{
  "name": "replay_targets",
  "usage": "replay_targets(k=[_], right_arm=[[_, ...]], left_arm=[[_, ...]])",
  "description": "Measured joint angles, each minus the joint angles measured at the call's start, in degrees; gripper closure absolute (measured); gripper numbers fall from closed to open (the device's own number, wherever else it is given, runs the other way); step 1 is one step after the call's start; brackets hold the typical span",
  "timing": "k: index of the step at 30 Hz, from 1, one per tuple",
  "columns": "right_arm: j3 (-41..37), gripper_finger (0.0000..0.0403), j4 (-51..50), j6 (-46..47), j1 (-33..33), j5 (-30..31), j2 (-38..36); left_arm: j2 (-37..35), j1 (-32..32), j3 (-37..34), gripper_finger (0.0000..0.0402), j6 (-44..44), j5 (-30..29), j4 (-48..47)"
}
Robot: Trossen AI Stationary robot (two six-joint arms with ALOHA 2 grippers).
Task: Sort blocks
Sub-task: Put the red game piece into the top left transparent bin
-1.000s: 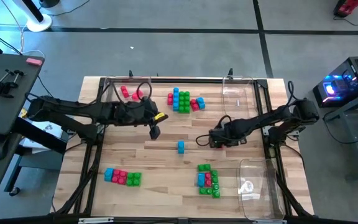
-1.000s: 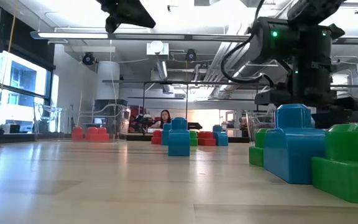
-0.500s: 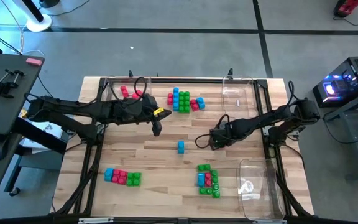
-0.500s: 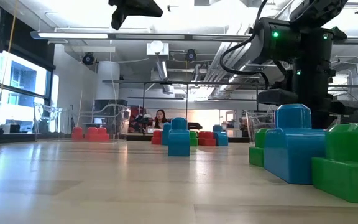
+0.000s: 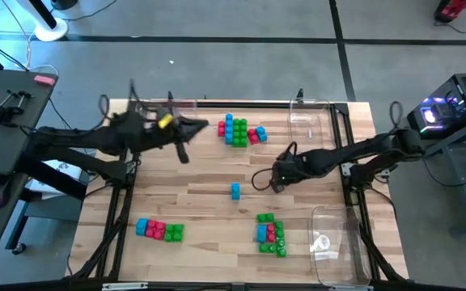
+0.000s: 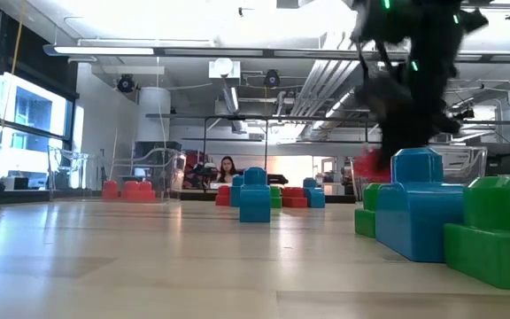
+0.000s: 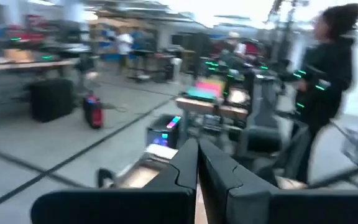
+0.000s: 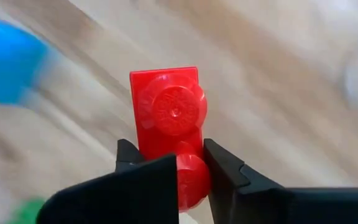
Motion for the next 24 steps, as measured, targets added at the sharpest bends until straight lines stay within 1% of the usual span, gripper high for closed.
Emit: replay_targets(k=[2,5,7,10,13,15,18,21,24], right_arm=[[3.08,0.0397,3.46,-4.36,0.0,2.51,-1.98],[7.7,0.0399,10.39,-11.47,-0.15,5.14,-3.95],[10.69,0.0397,14.28,-16.75,-0.4,5.53,-3.97],[15.43,0.04,17.79,-24.64,-0.88,5.63,-3.34],[19.25,0.04,18.08,-30.28,-1.41,6.19,-2.58],[21.24,0.04,18.6,-33.15,-1.64,5.72,-2.28],[23.56,0.0401,20.31,-36.68,-2.03,3.61,-2.08],[24.87,0.0401,20.6,-38.18,-2.22,1.93,-2.02],[26.1,0.0402,22.46,-39.61,-2.27,-1.81,-1.97]], left_arm=[[-1.01,0.59,0.0,0.039,-1.68,-1.86,-1.55],[-0.72,1.21,-0.02,0.0361,-4.0,-1.16,-2.71],[0.73,1.42,-0.02,0.0332,-6.89,1.01,-1.99],[3.68,1.88,-0.04,0.028,-13.53,4.36,-1.53],[6.69,2.0,-0.09,0.0225,-17.25,6.45,0.66],[8.31,2.06,-0.09,0.0192,-17.51,8.12,2.5],[10.28,2.22,-0.11,0.0154,-17.78,12.56,6.86],[11.25,2.56,-0.07,0.0132,-17.57,17.36,12.13],[11.39,2.61,-0.03,0.0125,-12.17,18.83,13.81]])
